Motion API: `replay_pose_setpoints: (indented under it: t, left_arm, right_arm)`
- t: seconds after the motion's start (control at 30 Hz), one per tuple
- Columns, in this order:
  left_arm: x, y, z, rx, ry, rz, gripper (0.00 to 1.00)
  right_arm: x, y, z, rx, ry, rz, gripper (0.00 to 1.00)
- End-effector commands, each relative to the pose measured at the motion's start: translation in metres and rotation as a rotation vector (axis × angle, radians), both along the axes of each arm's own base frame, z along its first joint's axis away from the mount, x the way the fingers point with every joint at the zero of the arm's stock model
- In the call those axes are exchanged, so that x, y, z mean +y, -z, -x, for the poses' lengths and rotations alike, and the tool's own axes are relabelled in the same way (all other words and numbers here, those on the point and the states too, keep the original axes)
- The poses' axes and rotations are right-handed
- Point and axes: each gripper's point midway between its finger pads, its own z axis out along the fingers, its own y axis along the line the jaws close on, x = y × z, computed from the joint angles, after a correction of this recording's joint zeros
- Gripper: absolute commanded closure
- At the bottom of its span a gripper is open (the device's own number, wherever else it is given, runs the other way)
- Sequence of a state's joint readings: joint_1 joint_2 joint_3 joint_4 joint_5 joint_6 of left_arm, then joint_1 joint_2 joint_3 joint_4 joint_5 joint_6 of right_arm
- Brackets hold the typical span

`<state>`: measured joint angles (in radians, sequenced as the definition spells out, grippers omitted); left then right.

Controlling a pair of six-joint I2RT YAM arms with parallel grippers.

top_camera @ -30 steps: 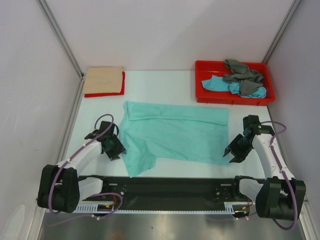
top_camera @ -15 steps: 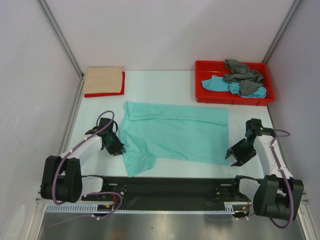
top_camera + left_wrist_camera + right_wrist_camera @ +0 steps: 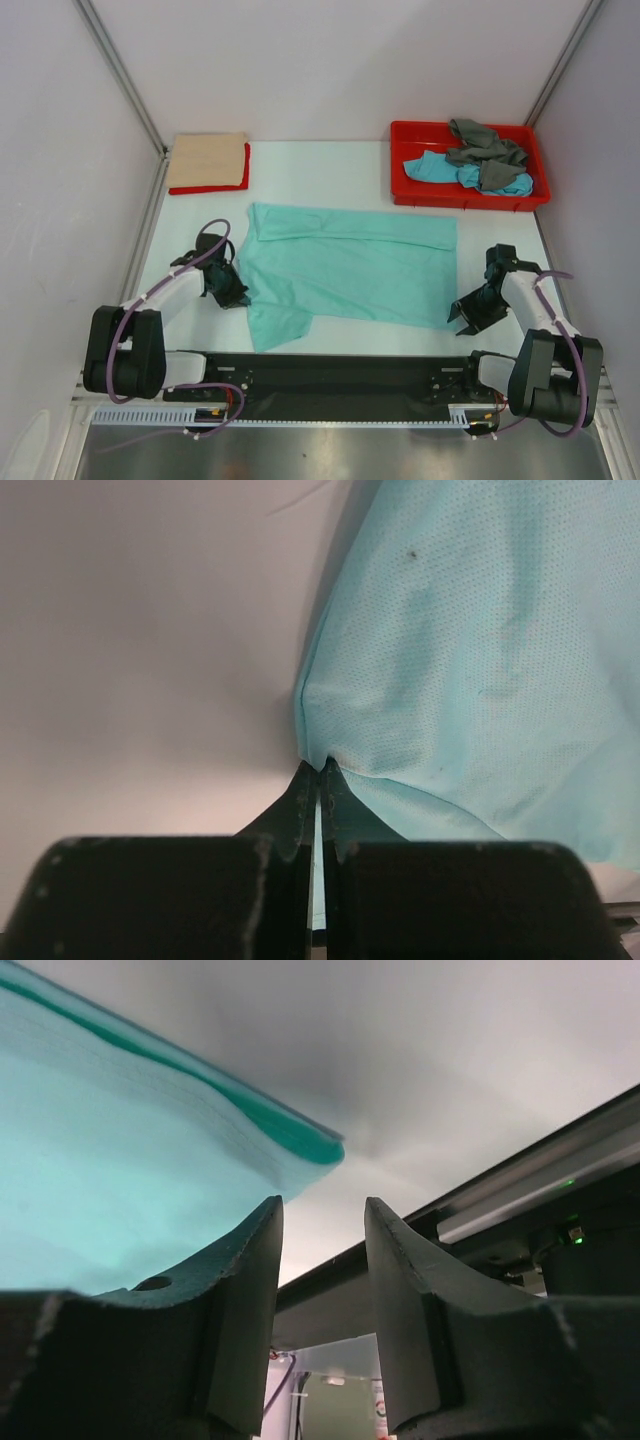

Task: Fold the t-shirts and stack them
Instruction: Fold the tshirt

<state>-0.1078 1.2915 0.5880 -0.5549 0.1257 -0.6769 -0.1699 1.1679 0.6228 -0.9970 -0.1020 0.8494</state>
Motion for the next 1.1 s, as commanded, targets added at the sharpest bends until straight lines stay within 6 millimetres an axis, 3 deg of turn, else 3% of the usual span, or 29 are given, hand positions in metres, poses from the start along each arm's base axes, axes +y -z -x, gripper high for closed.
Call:
replay_pose_setpoints:
  t: [0.0,0.33,0.6,0.77,1.07]
  left_arm:
    - [0.005,-0.001,-0.008,-0.027,0.009,-0.019,1.00]
    - [0.008,-0.006,-0.006,-0.039,-0.017,-0.017,1.00]
    - [0.018,-0.004,0.003,-0.014,-0.098,-0.022,1.00]
    - [0.023,-0.001,0.010,-0.002,-0.131,-0.019,1.00]
    - [0.017,-0.009,0.001,-0.047,-0.093,0.014,1.00]
  right_arm:
    - [-0.005,0.009,-0.003,-0.005,0.023,0.026,0.57]
    - [-0.013,0.028,0.000,0.030,0.031,0.067,0.63]
    - [-0.016,0.041,0.005,0.085,0.008,0.079,1.00]
    - [-0.023,0.039,0.008,0.082,-0.001,0.119,1.00]
    - [-0.024,0.030,-0.004,0.033,-0.072,0.112,1.00]
